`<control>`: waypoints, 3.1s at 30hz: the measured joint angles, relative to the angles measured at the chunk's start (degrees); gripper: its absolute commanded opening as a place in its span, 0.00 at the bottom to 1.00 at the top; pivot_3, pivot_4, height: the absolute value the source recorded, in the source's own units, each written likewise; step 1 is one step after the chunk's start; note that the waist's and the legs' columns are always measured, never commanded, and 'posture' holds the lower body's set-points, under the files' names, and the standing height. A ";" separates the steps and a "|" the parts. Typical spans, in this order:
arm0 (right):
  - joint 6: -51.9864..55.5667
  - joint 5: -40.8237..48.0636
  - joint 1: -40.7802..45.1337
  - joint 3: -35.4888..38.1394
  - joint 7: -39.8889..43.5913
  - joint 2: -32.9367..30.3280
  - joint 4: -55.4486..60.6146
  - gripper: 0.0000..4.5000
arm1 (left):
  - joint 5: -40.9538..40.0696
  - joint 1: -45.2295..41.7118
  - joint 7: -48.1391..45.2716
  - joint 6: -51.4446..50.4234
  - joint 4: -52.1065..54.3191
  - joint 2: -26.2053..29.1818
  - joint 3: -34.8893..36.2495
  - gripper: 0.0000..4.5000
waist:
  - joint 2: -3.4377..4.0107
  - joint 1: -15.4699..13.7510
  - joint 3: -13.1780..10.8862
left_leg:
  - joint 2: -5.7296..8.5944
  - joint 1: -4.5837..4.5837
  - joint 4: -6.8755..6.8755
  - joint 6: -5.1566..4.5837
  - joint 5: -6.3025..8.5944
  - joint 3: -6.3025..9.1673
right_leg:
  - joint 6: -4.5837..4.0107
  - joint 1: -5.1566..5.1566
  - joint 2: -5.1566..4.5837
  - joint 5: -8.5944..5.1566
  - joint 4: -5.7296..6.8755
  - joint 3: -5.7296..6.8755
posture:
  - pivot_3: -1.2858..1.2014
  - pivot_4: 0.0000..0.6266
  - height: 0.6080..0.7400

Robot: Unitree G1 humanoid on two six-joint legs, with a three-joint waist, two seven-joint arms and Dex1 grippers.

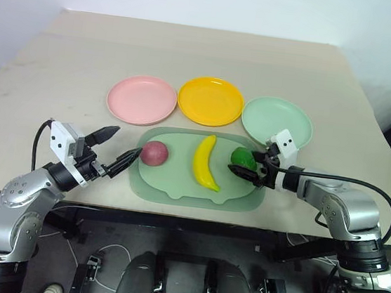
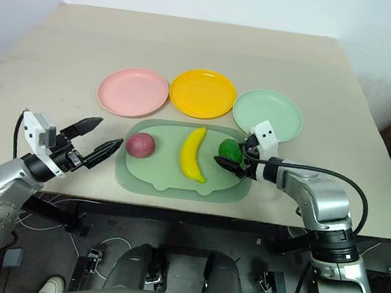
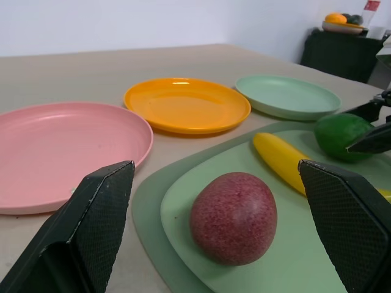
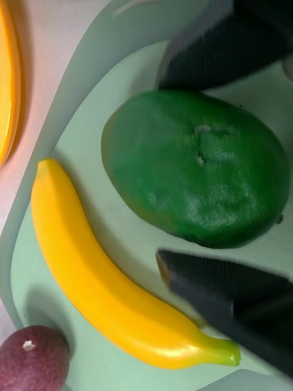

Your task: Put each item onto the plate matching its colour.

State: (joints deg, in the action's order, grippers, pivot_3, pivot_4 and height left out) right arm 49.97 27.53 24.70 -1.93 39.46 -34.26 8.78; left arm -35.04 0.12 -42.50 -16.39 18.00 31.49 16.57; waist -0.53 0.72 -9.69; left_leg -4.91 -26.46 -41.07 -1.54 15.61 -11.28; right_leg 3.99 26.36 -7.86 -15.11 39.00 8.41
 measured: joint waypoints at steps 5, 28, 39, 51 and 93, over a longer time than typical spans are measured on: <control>-0.24 0.92 0.82 0.76 2.31 -1.01 0.18 0.64 | 0.67 0.21 -0.32 0.94 -0.98 -0.17 0.04 1.00 | 0.00 0.07 0.00 | 0.00 0.00 0.00 0.00 0.00 0.00 | 0.00 0.01 0.00 0.00 0.00 0.00 | 0.52 0.24 0.66; -29.02 -19.64 34.65 1.72 -16.54 8.78 -63.38 0.64 | 0.65 4.46 3.54 1.26 3.18 -0.32 1.57 1.00 | 0.08 0.64 -0.04 | 0.05 -0.03 0.02 0.07 -0.05 -0.30 | 0.03 0.15 0.08 0.01 0.11 -0.12 | 0.52 0.24 0.66; -23.80 -16.49 31.99 5.73 -13.98 9.31 -48.89 0.99 | 0.13 3.22 5.97 -1.95 5.27 -0.19 1.53 1.00 | 0.21 0.59 -0.12 | -0.01 -0.04 0.05 0.08 -0.06 -0.29 | 0.03 0.20 0.09 0.01 0.12 -0.18 | 0.52 0.24 0.66; 15.30 2.76 14.88 7.01 -14.50 17.68 0.08 0.99 | -0.55 0.78 4.88 -2.92 4.53 0.85 1.71 1.00 | 0.19 0.36 -0.10 | -0.06 -0.04 0.06 0.09 -0.06 -0.19 | 0.01 0.18 0.09 0.01 0.11 -0.15 | 0.52 0.24 0.66; 34.68 -3.40 11.39 -4.44 -27.54 25.79 8.15 0.37 | 0.69 1.23 0.62 -0.50 0.39 0.14 0.46 1.00 | 0.04 0.44 0.01 | -0.06 -0.06 0.13 0.26 0.06 -0.20 | -0.02 0.22 0.08 0.01 0.02 -0.14 | 0.52 0.24 0.66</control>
State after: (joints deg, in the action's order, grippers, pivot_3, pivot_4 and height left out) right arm 84.66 24.14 36.09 -6.37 11.93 -8.47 16.94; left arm -34.35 1.35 -41.89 -16.89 18.39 31.63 17.03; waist -0.49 1.16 -9.68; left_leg -4.97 -26.52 -40.95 -1.27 15.67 -11.48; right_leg 3.97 26.58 -7.78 -15.10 39.02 8.28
